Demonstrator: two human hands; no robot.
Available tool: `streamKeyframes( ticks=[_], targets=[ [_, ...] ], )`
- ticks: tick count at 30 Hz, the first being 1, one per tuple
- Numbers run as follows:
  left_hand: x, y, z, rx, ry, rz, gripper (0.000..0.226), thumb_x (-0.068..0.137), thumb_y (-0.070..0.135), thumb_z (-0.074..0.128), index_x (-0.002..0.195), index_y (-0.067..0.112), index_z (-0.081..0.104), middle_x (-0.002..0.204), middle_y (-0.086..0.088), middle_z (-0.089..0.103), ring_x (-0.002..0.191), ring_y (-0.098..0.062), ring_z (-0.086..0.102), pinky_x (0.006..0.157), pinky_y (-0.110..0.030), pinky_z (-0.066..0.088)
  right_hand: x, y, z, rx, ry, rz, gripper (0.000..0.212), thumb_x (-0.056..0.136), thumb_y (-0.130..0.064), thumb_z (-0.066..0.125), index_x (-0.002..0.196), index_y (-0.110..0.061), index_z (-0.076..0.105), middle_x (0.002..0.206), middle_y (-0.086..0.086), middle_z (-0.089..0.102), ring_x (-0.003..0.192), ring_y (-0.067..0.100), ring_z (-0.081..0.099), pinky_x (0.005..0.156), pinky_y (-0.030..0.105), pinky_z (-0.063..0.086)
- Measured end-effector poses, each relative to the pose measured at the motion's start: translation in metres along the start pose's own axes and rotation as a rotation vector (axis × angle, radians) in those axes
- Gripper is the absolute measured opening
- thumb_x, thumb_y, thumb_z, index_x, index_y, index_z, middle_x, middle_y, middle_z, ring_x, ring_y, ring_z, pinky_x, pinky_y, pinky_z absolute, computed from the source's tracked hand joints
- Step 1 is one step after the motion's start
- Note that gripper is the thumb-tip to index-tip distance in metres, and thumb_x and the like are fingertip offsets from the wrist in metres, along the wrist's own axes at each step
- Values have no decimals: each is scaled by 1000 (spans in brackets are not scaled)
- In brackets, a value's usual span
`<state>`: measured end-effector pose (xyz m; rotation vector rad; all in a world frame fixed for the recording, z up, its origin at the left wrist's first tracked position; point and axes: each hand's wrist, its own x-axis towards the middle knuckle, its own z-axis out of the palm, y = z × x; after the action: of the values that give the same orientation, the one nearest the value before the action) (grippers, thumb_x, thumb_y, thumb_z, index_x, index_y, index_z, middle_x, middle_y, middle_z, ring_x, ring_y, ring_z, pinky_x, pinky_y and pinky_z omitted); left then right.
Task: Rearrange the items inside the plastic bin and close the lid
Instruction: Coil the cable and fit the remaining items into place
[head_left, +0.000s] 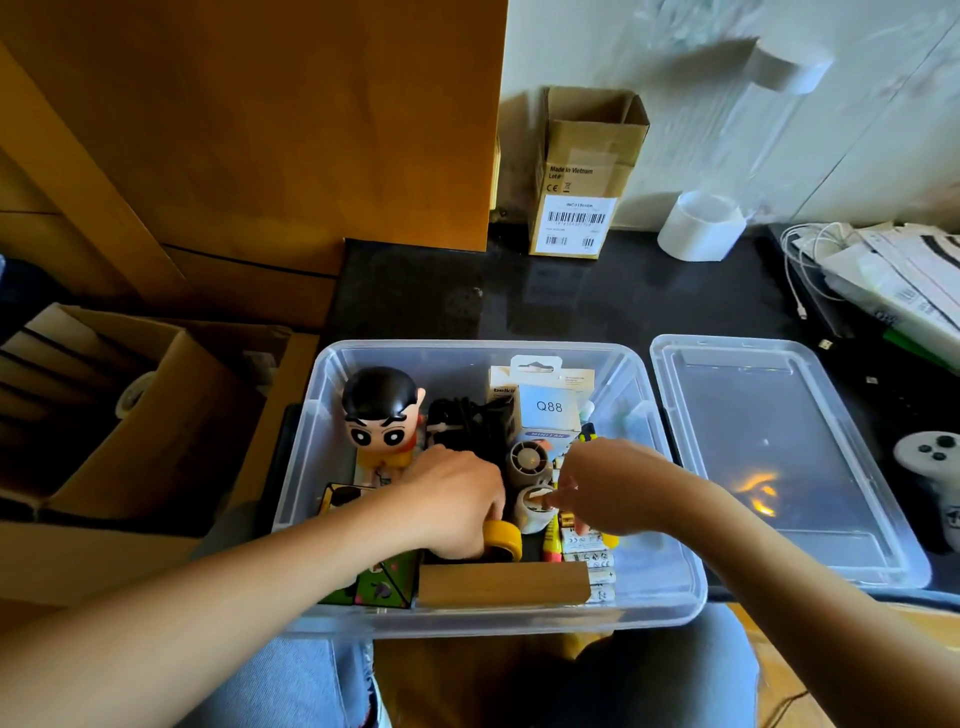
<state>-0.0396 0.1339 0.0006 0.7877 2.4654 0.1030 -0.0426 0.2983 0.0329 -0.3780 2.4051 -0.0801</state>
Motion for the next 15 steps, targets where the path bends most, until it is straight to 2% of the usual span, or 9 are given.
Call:
streamKeyframes(
  ticks=[3,5,7,8,10,12,14,15],
  targets=[
    [-9,-13,1,-140,38,-45,27,76,25,68,103,28,68,91,10,67,80,-12,62,61,-25,49,-2,2,-1,0,-18,10,34,95,-36,45,93,-8,65,89,7,66,89,24,64,80,33,51],
    [-13,-15,4,-125,34,-58,23,76,27,70,99,28,67,89,10,65,79,-12,60,61,-25,47,-2,3,-1,6,-27,13,34,96,-36,44,91,-9,65,85,5,65,88,23,64,79,32,51],
    [-14,-15,6,-33,18,-53,8,77,24,69,84,24,66,75,10,59,72,-13,54,55,-23,35,-2,2,-1,4,-27,14,35,96,-37,43,89,-11,65,83,3,64,87,22,65,77,31,52],
    [-14,-13,4,34,2,-44,7,78,19,67,74,22,62,66,10,53,68,-13,50,56,-24,34,-2,2,-1,5,-24,13,34,95,-37,43,89,-11,65,83,3,65,87,21,65,76,31,52],
    [-12,-10,2,157,-63,-44,25,77,6,61,60,20,49,59,7,43,68,-19,47,70,-30,40,-1,1,0,10,-17,2,33,95,-38,44,88,-12,62,82,4,64,86,22,65,72,31,50],
    [-9,-3,-1,265,-106,-43,32,77,0,55,56,18,40,59,-1,42,76,-25,50,76,-35,37,-1,1,2,-8,-12,0,32,95,-36,45,89,-9,61,88,6,67,88,23,65,76,34,52],
    [-7,3,-5,290,-158,-35,31,79,-1,54,59,17,39,62,-6,44,83,-29,53,71,-34,31,0,2,5,-14,-11,-1,34,95,-33,46,100,-3,62,95,8,70,90,23,65,82,37,54],
    [-4,4,-8,279,-211,-31,27,79,-1,53,62,16,41,62,-6,43,79,-28,52,68,-33,31,0,3,6,-9,-12,-5,34,95,-32,46,104,-3,62,95,8,70,90,23,65,82,37,54]
  ],
)
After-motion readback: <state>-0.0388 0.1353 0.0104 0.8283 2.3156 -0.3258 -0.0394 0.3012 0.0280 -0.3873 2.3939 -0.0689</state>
